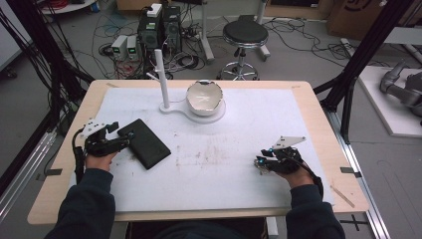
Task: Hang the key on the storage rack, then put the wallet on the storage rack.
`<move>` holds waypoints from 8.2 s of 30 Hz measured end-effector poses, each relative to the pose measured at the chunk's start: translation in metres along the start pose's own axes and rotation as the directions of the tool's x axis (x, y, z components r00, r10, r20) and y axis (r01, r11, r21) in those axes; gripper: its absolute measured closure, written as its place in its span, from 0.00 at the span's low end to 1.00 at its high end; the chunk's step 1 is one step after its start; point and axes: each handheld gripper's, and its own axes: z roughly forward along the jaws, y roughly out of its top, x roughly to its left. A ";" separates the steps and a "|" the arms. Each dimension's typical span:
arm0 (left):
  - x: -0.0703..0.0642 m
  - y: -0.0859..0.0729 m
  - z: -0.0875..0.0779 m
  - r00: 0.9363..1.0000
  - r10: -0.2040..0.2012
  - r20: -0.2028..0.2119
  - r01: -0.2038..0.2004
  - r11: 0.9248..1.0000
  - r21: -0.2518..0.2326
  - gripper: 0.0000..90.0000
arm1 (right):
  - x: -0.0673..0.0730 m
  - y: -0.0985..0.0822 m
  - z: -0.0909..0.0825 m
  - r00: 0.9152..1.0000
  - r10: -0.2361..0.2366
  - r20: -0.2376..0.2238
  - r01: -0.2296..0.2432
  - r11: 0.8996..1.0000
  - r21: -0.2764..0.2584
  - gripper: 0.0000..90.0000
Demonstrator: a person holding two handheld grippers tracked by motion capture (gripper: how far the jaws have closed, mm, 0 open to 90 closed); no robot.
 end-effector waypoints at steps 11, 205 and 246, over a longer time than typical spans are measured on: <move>-0.001 0.000 0.000 1.000 0.007 0.000 -0.007 1.000 0.004 0.29 | -0.012 -0.011 0.009 0.987 0.097 -0.130 -0.092 0.995 0.044 0.61; 0.001 -0.009 -0.003 1.000 -0.008 -0.019 0.010 0.993 0.120 0.28 | -0.027 0.042 0.011 0.987 0.089 0.134 -0.056 0.970 -0.237 0.24; -0.072 -0.026 0.040 0.987 -0.092 0.135 0.035 0.926 0.375 0.17 | -0.029 0.037 0.011 0.988 0.101 0.120 -0.071 0.971 -0.229 0.24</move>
